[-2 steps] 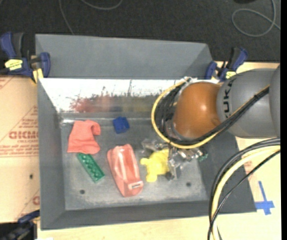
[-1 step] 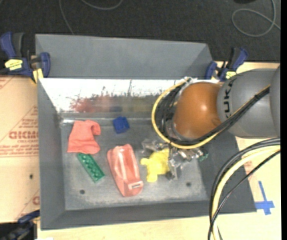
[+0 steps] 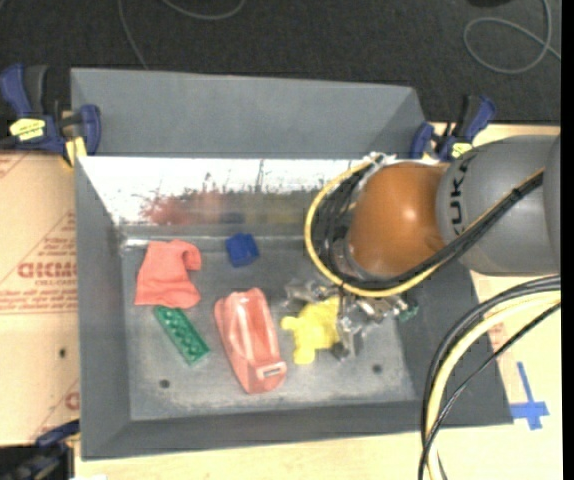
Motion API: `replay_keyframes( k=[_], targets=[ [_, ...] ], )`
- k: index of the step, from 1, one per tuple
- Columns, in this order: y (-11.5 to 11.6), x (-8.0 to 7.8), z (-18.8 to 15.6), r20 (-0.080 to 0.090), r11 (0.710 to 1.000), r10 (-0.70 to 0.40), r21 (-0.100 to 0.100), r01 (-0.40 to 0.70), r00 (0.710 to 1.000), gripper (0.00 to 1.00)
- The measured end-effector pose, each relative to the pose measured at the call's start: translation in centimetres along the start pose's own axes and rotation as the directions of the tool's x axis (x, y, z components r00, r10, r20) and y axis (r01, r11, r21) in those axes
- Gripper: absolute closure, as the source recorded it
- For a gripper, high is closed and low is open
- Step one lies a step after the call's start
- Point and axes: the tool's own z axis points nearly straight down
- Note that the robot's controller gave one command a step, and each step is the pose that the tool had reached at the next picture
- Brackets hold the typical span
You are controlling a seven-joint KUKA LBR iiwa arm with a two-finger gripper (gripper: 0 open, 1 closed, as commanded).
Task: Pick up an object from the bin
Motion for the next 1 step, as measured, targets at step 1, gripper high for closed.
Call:
replay_keyframes(
  k=[1],
  targets=[
    [0.07,0.10,-1.33,-0.003,1.000,0.003,-0.003,-0.003,1.000,1.00]
  ],
)
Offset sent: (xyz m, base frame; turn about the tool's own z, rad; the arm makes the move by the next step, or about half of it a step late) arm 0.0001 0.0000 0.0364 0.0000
